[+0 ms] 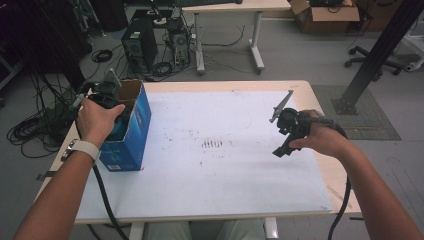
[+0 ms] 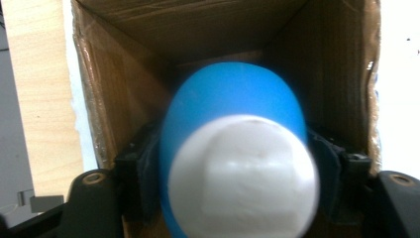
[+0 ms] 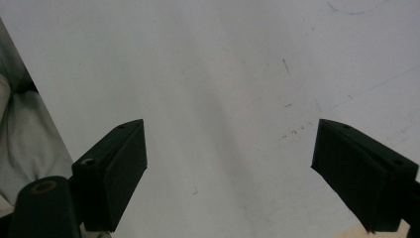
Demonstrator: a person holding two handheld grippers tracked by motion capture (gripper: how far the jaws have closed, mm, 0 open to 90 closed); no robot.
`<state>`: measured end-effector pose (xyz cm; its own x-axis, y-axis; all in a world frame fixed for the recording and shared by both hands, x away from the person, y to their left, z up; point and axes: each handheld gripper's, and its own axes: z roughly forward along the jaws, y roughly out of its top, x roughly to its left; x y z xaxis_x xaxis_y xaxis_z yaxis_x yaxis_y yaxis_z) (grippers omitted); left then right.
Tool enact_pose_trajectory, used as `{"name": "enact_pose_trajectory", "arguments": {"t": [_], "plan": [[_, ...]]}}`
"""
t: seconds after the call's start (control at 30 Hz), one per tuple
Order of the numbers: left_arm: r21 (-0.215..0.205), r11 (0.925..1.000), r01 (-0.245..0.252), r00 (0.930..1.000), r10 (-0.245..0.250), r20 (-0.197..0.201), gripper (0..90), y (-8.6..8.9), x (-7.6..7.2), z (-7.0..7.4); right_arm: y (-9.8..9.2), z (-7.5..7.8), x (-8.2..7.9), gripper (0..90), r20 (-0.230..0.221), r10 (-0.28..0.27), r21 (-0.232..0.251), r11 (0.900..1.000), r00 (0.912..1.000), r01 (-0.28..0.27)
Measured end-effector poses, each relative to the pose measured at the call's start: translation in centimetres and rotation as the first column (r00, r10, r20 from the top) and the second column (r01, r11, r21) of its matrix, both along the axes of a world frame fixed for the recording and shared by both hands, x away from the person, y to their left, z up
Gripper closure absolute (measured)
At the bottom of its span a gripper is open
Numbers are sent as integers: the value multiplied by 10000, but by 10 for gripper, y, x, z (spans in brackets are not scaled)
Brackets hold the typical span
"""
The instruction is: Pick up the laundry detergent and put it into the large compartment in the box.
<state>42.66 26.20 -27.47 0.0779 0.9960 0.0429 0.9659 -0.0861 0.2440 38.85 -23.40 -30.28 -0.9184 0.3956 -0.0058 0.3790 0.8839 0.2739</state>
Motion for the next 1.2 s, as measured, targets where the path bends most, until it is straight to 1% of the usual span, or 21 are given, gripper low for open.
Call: {"name": "enact_pose_trajectory", "arguments": {"t": [0.03, 0.2, 0.37, 0.47, 0.53, 0.73, 0.9, 0.97, 1.17, 1.2], "plan": [[2, 10000, -10, 10000, 10, 62, 312, 0, 0, 1, 0, 0, 0, 137, 8, 7, 2, 10000, 10000, -7], [18, 10000, 39, 10000, -40, 91, 312, 0, -1, 5, 1, 0, -1, 137, 9, 75, 3, 10000, 10000, -75], [-2, 10000, 66, 9998, -66, 182, 292, 0, -2, 8, 1, 1, -2, 137, 10, 52, -18, 10000, 10000, -52], [-67, 9999, 88, 9995, -86, 292, 265, 2, -3, 11, 1, 2, -2, 137, 28, 73, 2, 10000, 10000, -73], [-15, 9999, 107, 9991, -107, 399, 264, 1, -3, 16, 1, 2, -2, 137, 33, 60, -17, 10000, 10000, -60], [18, 9998, 209, 9985, -209, 501, 264, -1, -5, 28, 1, 3, -3, 137, 62, 78, -10, 10000, 9999, -78], [-33, 9992, 397, 9968, -393, 703, 260, -5, -8, 38, 0, 5, -4, 137, 90, 62, 0, 10000, 9999, -62], [-20, 9992, 404, 9967, -402, 698, 256, -6, -9, 42, 0, 6, -4, 137, 103, 56, -6, 10000, 9999, -56], [-223, 9976, 650, 9935, -626, 954, 253, -13, -15, 58, 0, 6, -5, 138, 123, 60, -2, 10000, 9999, -60], [-159, 9974, 700, 9929, -682, 980, 253, -13, -16, 61, 0, 6, -5, 138, 129, 66, -9, 10000, 9999, -65]]}}
